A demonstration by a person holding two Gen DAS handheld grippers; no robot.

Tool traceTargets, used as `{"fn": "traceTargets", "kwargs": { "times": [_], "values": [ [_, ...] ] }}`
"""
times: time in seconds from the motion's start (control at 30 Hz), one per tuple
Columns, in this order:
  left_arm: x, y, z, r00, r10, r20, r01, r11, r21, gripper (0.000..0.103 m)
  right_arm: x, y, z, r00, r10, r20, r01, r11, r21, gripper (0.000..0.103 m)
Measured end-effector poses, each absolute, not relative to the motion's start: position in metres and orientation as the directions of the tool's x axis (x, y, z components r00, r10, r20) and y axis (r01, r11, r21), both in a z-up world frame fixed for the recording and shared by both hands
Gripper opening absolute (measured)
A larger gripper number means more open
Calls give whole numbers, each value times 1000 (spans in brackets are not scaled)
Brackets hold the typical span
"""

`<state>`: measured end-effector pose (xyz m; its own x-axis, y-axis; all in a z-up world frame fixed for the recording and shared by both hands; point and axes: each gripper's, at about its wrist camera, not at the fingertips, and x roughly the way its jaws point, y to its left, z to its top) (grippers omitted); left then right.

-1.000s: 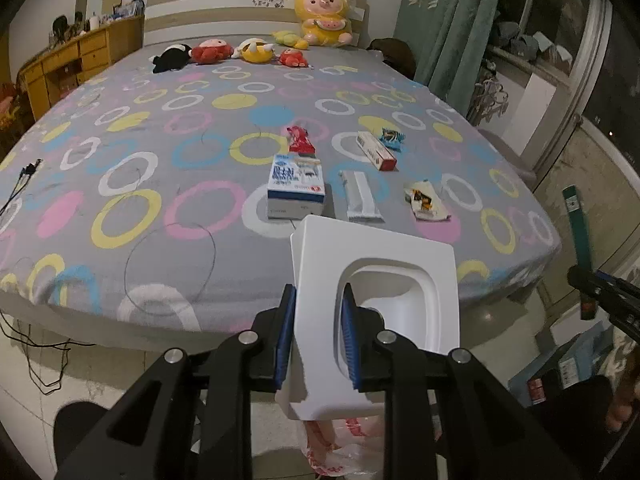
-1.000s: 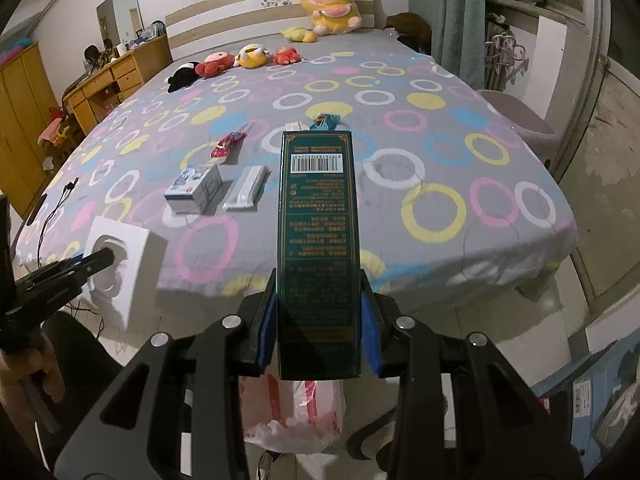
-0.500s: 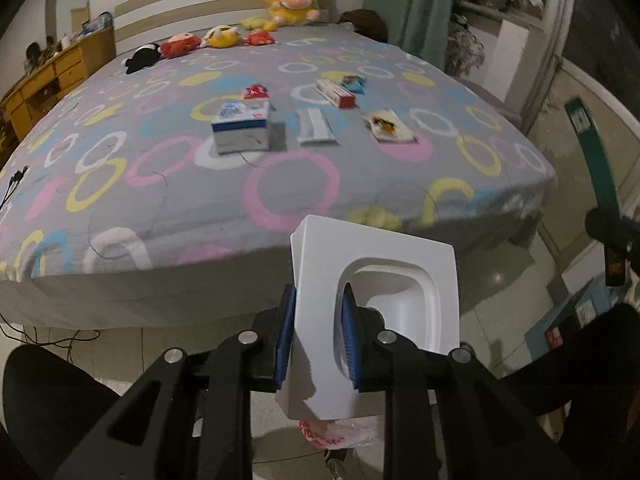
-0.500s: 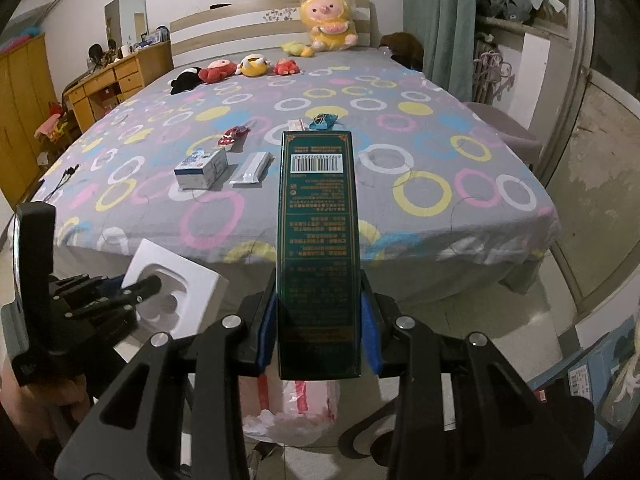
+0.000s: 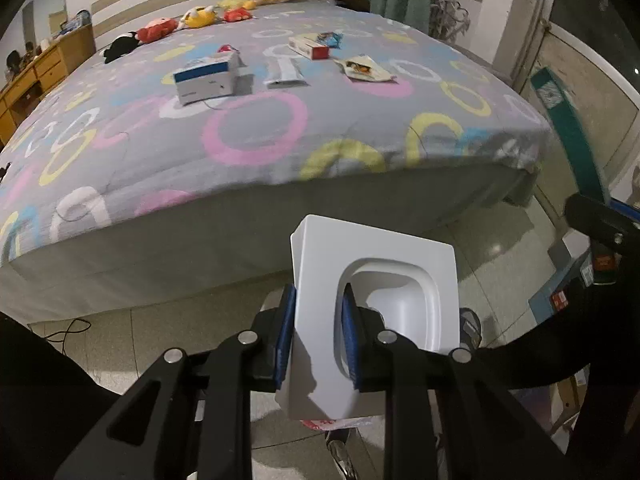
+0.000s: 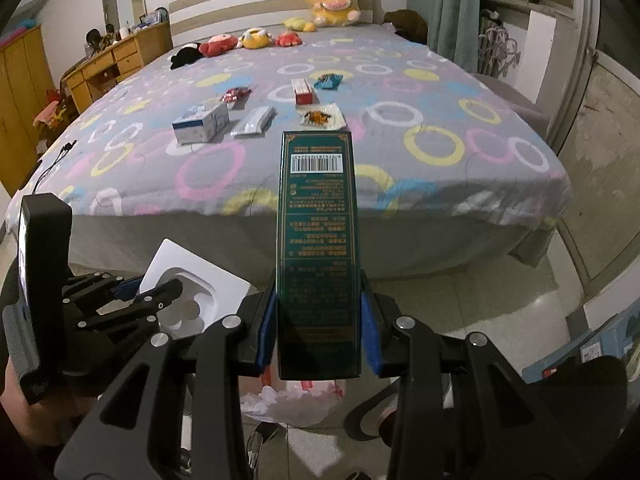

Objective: Collect trash
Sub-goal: 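Lift both boxes and carry them over the white trash bag, then open both tools to drop the boxes into the trash bag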

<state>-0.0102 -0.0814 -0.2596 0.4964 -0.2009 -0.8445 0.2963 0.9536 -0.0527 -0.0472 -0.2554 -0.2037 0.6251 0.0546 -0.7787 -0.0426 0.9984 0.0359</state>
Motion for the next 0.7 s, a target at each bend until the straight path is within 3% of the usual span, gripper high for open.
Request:
{"fn": "traceTargets", "kwargs": {
  "times": [0.37,0.7],
  "values": [
    [0,-84,-299,373,-186,-909,262,961,-89,23,-39,-240,-260,531,82,-843,-91,995,39,34],
    [16,-87,-357,180,-126,-976,196,977,-90,25,-7,-235,-339,313,148,-938,-85,988,128,35]
  ]
}}
